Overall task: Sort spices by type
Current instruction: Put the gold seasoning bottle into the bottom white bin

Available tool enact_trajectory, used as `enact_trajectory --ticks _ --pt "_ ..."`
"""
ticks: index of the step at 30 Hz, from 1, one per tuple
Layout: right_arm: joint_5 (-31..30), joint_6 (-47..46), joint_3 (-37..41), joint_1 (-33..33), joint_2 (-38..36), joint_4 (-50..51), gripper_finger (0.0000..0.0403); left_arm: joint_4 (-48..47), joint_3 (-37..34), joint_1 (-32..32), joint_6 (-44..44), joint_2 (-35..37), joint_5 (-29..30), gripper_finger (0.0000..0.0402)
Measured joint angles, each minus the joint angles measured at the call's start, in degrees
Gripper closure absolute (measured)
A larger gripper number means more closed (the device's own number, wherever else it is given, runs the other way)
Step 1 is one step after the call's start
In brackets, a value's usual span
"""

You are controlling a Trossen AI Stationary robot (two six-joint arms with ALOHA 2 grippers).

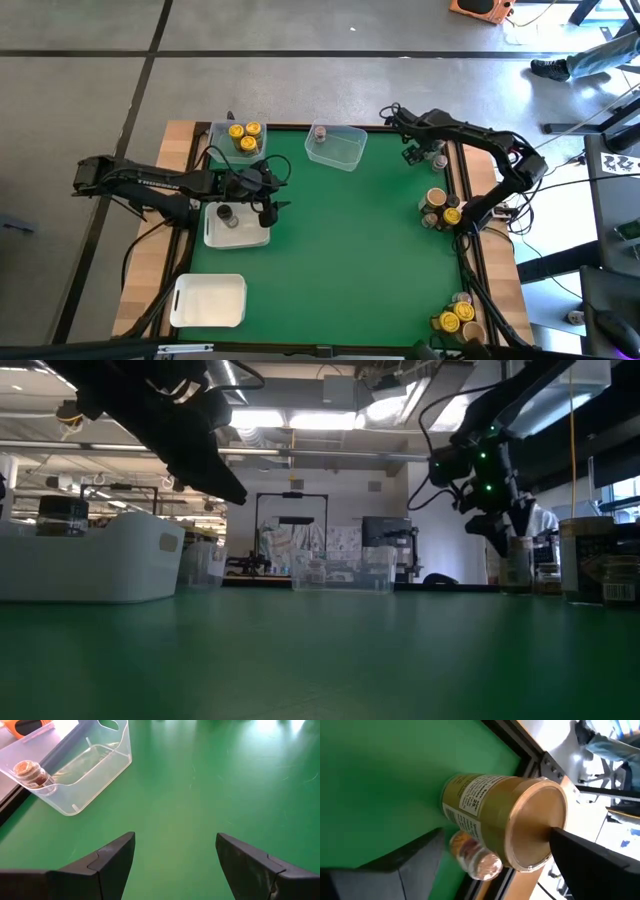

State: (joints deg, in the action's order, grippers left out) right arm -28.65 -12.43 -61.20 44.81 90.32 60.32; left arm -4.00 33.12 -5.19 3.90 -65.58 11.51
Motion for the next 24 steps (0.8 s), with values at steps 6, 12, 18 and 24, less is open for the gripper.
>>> enact_trajectory --ticks 6,12,18,24 --pt "5.44 -0.68 -3.81 -4.28 0.17 1.32 0.0049 0.01 0.00 0.00 0.01 0.00 0.00 0.0125" --pt "13.79 -0.59 -7.81 -10.49 0.22 1.00 0.0049 0.01 0.00 0.00 0.02 0.00 0.02 0.0125" --pt "17.71 0.39 -9.55 -15.98 0.28 0.39 0.0049 0.03 0.00 0.00 -0.12 0.00 0.01 0.0125" --pt "14.17 0.44 -13.42 -18.91 0.33 3.91 0.0049 0.06 0.00 0.00 -0.13 0.00 0.02 0.0125"
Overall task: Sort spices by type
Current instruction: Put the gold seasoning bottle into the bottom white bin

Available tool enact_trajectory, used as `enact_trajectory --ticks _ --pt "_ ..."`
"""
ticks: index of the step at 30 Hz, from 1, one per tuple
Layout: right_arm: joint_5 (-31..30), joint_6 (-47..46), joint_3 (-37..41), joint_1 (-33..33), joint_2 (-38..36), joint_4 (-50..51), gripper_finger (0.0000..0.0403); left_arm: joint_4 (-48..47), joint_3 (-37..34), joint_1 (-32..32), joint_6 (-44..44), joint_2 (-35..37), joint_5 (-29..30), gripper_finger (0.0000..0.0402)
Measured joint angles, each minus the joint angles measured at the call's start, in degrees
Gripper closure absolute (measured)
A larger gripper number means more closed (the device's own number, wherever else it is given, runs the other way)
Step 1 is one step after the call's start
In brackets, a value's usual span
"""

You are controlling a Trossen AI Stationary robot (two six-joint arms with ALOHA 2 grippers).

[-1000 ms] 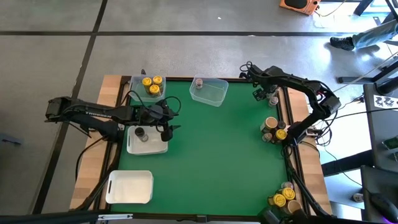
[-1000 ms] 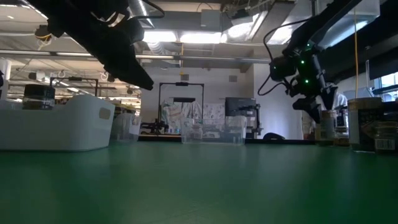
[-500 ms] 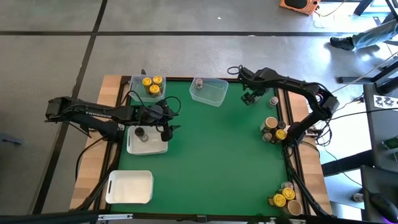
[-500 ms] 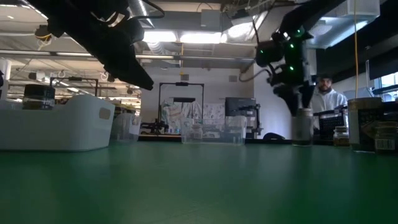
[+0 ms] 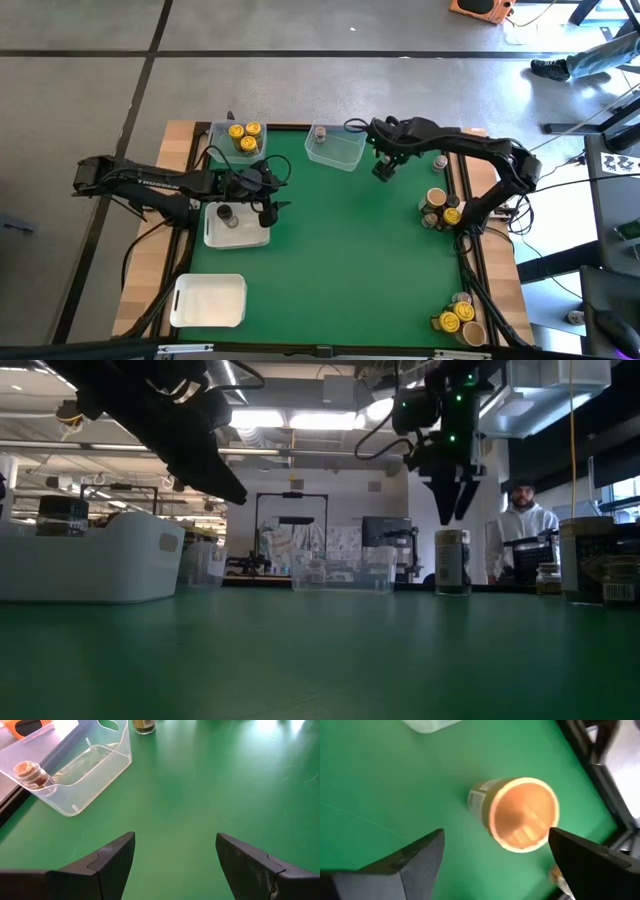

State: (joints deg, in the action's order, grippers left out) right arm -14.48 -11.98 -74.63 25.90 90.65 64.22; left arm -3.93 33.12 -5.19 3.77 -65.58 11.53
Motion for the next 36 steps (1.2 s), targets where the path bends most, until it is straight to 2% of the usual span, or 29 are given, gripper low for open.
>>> enact_trajectory --ticks 3,10,13,18,26,29,34,36 --pt "-1.91 0.24 -1.45 -0.13 -0.07 1.29 0.0049 -0.01 0.00 0.00 0.21 0.00 0.02 0.0125" --pt "-1.79 3.21 0.28 3.02 -0.07 -0.43 0.0049 0.27 0.00 0.00 0.35 0.00 0.02 0.0125" --pt "-0.49 4.13 1.77 5.09 -0.09 -2.76 0.0049 0.32 0.00 0.01 0.55 0.00 0.02 0.0125" --pt "5.20 5.25 5.21 7.66 -0.09 -7.90 0.0049 0.34 0.00 0.01 0.64 0.00 0.02 0.0125" --pt "7.86 7.40 9.27 7.51 -0.11 -13.14 0.0051 0.34 0.01 0.00 0.36 0.00 0.01 0.0125" --pt "8.04 7.46 10.10 7.51 -0.11 -13.98 0.0068 0.36 0.00 0.00 -0.08 0.00 0.02 0.0125" --pt "8.51 7.92 10.36 7.45 -0.17 -14.83 0.0127 0.36 0.01 0.00 -0.08 0.00 0.00 0.0125" --pt "9.50 8.64 10.36 7.46 -0.17 -15.27 0.0128 0.36 0.01 0.00 -0.08 0.00 0.00 0.0125"
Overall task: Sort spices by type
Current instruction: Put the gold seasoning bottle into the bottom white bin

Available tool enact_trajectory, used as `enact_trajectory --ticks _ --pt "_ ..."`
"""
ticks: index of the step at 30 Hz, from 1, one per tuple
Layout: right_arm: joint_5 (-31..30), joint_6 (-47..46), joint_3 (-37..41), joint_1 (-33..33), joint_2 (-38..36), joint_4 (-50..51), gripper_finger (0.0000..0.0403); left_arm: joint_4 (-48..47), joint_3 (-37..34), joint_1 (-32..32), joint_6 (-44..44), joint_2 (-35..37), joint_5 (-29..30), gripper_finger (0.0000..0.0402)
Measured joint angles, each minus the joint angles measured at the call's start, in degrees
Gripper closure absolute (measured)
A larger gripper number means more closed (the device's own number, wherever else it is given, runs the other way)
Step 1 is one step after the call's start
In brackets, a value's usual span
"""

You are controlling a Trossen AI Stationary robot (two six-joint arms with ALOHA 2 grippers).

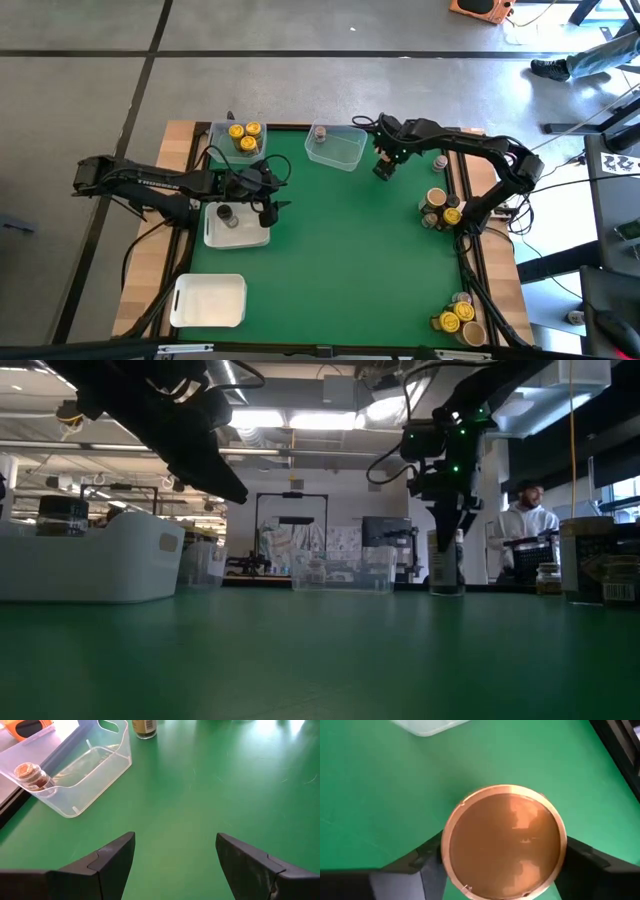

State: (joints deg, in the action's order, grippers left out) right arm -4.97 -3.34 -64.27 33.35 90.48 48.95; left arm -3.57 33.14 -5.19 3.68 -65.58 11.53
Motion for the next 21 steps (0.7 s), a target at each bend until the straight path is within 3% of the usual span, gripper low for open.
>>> enact_trajectory --ticks 10,21 --pt "3.28 5.15 0.02 -4.64 0.08 -2.10 0.0109 0.60 0.01 0.19 -2.13 -0.94 0.00 0.0125" --pt "5.86 8.36 0.02 -14.41 0.11 -8.14 0.0127 3.87 0.03 0.20 -0.54 -3.29 -0.02 0.0125"
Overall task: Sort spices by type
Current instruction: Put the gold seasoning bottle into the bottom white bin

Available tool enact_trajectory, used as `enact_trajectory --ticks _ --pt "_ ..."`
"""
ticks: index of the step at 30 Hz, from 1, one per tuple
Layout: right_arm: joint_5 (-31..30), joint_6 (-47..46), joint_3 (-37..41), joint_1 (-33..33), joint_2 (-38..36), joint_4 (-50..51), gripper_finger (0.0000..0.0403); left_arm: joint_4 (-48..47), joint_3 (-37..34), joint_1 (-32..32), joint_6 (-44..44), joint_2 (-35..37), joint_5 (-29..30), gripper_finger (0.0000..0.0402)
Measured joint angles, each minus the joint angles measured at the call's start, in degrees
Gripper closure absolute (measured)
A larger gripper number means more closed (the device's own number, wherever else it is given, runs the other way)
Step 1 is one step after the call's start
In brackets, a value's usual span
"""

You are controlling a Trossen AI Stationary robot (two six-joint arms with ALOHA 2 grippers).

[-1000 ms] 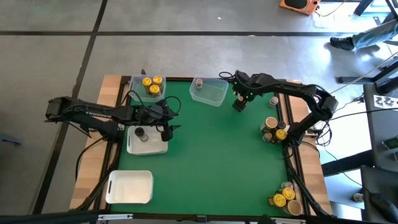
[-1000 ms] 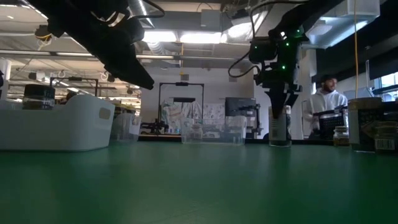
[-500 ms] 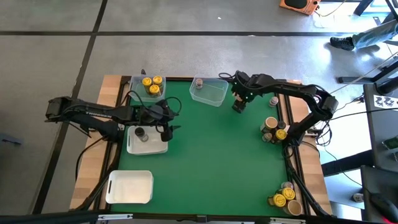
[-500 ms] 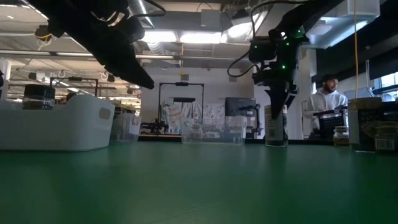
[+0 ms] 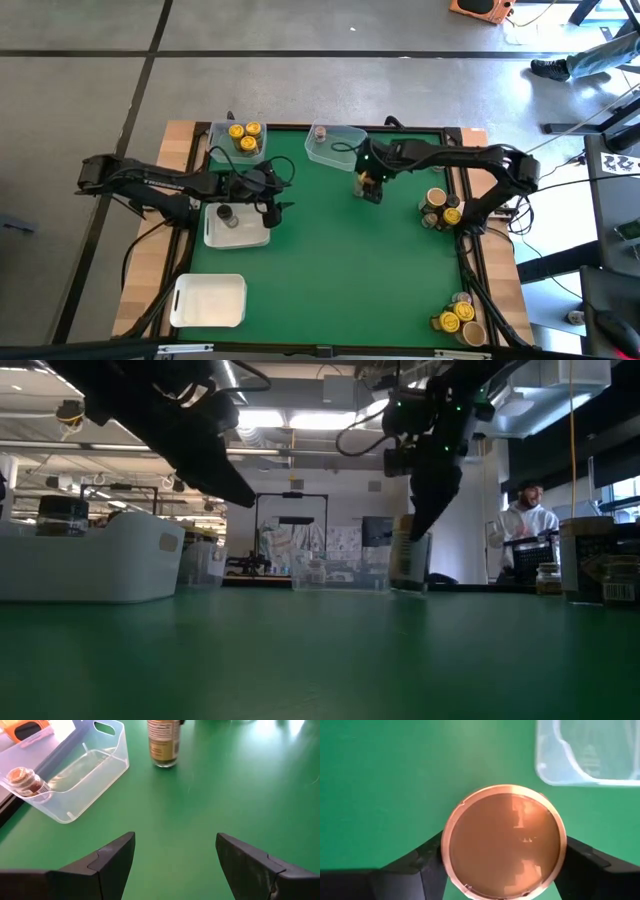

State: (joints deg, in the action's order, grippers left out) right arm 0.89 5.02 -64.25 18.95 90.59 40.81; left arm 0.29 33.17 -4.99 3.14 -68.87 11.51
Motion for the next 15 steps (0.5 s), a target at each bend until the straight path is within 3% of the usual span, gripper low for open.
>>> enact_trajectory --ticks 15 --pt "2.84 0.90 0.00 -8.82 0.44 -4.59 0.0122 4.35 0.00 0.69 3.20 -2.43 0.00 0.0125"
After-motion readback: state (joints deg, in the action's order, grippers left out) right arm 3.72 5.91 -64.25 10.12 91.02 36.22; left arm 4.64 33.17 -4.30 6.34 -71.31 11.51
